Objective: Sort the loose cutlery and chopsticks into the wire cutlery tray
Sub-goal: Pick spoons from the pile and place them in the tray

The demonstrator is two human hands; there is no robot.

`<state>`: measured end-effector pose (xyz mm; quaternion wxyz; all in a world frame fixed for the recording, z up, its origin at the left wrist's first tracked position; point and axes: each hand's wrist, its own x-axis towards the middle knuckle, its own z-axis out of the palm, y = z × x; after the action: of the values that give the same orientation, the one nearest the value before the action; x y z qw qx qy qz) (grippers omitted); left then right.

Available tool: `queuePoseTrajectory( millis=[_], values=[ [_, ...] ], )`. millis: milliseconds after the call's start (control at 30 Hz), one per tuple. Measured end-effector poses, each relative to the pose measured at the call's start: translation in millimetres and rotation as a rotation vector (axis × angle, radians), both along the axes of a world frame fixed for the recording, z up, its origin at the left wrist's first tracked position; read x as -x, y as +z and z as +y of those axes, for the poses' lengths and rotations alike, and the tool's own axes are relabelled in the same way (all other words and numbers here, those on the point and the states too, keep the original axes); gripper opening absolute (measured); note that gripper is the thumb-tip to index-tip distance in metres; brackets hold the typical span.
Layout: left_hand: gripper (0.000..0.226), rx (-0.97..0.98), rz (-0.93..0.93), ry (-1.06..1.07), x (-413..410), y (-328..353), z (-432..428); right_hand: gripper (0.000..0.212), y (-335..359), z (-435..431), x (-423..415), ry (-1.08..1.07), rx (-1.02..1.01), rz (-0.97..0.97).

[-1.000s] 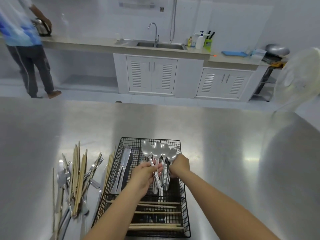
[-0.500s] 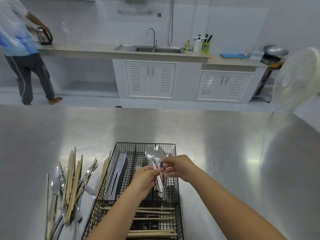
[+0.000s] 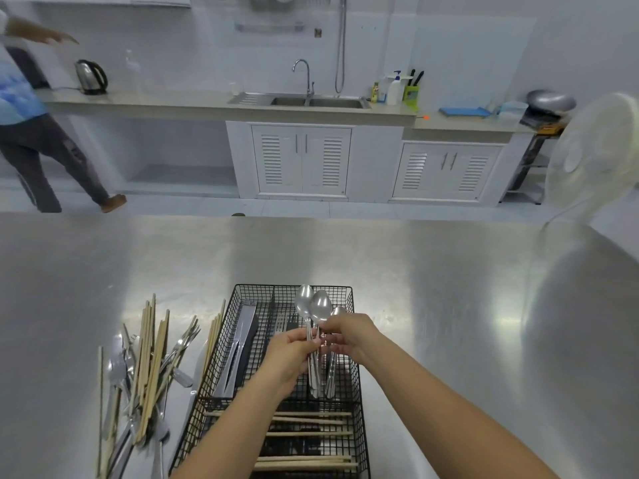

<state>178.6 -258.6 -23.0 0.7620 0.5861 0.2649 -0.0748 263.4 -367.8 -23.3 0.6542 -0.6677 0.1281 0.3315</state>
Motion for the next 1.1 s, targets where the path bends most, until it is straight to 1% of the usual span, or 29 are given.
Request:
queuePoseTrajectory(
  millis=[100,167,233,300,367,433,500,533,600,667,733,800,833,867,900,933,967,1000,1067,1100],
  values=[
    [0.018,0.004,-0.002,0.000,0.3,-1.8,1.6,0.029,0.4,1.3,0.0,-0.064,-0.031,-0.005],
    [0.018,-0.027,0.020,0.010,0.8,-3.9,4.2,0.027,0.7,1.5,-2.1,-0.111,-0.060,0.009],
    [0.020,-0.035,0.036,0.049,1.2,-6.0,9.2,0.022,1.2,0.6,-5.8,-0.187,-0.049,-0.001],
    [0.021,0.027,0.033,0.111,1.4,-7.2,15.2,0.021,-1.7,0.8,-9.7,-0.247,0.064,-0.067],
    [0.022,0.078,0.027,0.161,1.8,-6.7,19.8,0.019,-9.5,3.8,-12.6,-0.251,0.290,-0.179],
    [0.025,0.109,0.019,0.181,2.1,-5.3,21.5,0.016,-15.1,8.7,-10.7,-0.175,0.496,-0.311],
    [0.026,0.143,0.004,0.176,3.3,-2.6,21.1,0.008,-15.8,12.4,-4.3,-0.063,0.636,-0.434],
    [0.025,0.158,-0.005,0.166,4.2,-0.7,20.4,0.012,-16.8,14.2,-1.8,-0.014,0.690,-0.482],
    [0.023,0.154,-0.012,0.131,7.5,3.1,19.0,0.020,-18.8,17.2,3.5,0.045,0.730,-0.534],
    [0.023,0.111,-0.010,0.097,10.8,5.8,18.0,0.024,-19.3,19.1,6.3,0.093,0.780,-0.569],
    [0.025,0.071,-0.006,0.083,13.4,6.8,18.4,0.022,-15.8,18.5,6.0,0.173,0.834,-0.589],
    [0.025,0.036,-0.002,0.078,15.3,6.7,20.2,0.020,-5.7,14.4,3.0,0.173,0.851,-0.594],
    [0.025,0.020,-0.001,0.068,16.1,6.6,20.9,0.019,-0.2,12.0,0.6,0.147,0.812,-0.595],
    [0.026,0.004,-0.004,0.054,16.8,6.9,21.1,0.017,3.0,8.9,-3.4,0.121,0.709,-0.587],
    [0.025,-0.011,-0.008,0.036,17.1,7.8,20.3,0.016,6.9,5.4,-6.3,0.102,0.523,-0.514],
    [0.025,-0.024,-0.014,0.013,16.9,9.0,18.7,0.018,13.4,2.3,-6.5,0.109,0.298,-0.383],
    [0.023,-0.036,-0.022,-0.013,16.3,9.6,16.3,0.021,17.9,-1.1,-5.7,0.153,0.133,-0.262],
    [0.021,-0.050,-0.030,-0.041,15.4,10.4,13.2,0.022,20.8,-4.0,-4.1,0.217,0.056,-0.197],
    [0.019,-0.076,-0.050,-0.084,13.5,12.2,6.8,0.016,21.9,-6.5,-0.9,0.289,0.043,-0.195],
    [0.019,-0.090,-0.059,-0.103,12.5,13.1,4.1,0.012,21.2,-6.5,0.1,0.275,0.060,-0.204]
  ],
)
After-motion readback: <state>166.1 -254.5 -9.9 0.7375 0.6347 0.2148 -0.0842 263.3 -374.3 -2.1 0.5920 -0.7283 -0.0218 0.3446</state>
